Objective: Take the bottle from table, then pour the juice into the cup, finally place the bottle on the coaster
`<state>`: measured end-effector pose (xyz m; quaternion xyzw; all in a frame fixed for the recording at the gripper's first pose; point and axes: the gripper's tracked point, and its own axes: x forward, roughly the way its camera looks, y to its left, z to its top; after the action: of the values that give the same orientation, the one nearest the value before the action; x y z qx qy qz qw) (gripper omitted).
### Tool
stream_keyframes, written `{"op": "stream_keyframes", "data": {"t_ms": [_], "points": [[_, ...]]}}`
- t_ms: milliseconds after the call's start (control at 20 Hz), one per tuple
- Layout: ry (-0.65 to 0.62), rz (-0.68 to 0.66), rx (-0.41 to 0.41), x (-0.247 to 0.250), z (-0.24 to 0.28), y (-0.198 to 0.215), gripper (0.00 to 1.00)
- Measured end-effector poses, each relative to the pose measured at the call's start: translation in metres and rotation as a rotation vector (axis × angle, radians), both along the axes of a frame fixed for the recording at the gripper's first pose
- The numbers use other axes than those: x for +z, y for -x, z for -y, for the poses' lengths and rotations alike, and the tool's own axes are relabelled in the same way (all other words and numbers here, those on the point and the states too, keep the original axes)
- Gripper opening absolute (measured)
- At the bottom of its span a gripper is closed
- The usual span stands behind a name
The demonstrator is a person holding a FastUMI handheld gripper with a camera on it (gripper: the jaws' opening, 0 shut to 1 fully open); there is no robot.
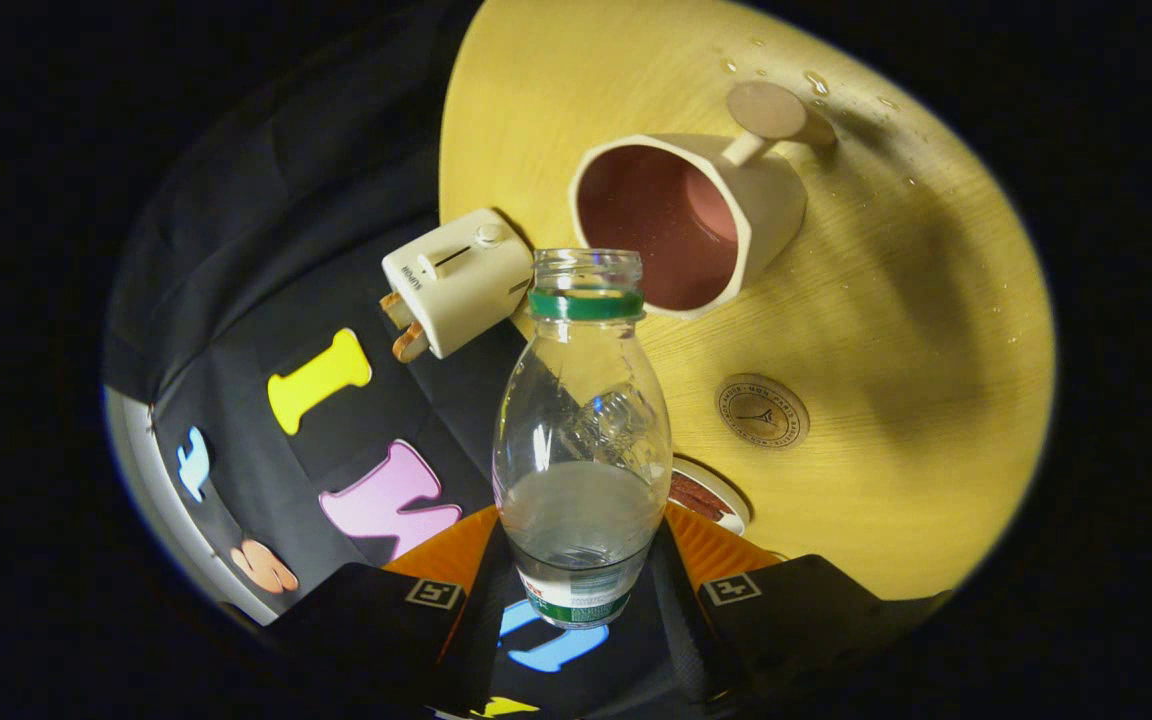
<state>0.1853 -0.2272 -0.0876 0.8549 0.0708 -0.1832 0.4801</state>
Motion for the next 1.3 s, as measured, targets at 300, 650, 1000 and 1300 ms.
{"op": "stream_keyframes", "data": {"t_ms": [300, 650, 1000, 1300], "points": [[0.544, -0.058, 0.267, 0.024, -0.047, 0.026, 0.72], [1.223, -0.159, 0.440, 0.033, -0.072, 0.049, 0.72], [1.729, -0.255, 0.430, 0.022, -0.085, 0.057, 0.72], [1.883, -0.251, 0.396, -0.007, -0.105, 0.041, 0.72]]}}
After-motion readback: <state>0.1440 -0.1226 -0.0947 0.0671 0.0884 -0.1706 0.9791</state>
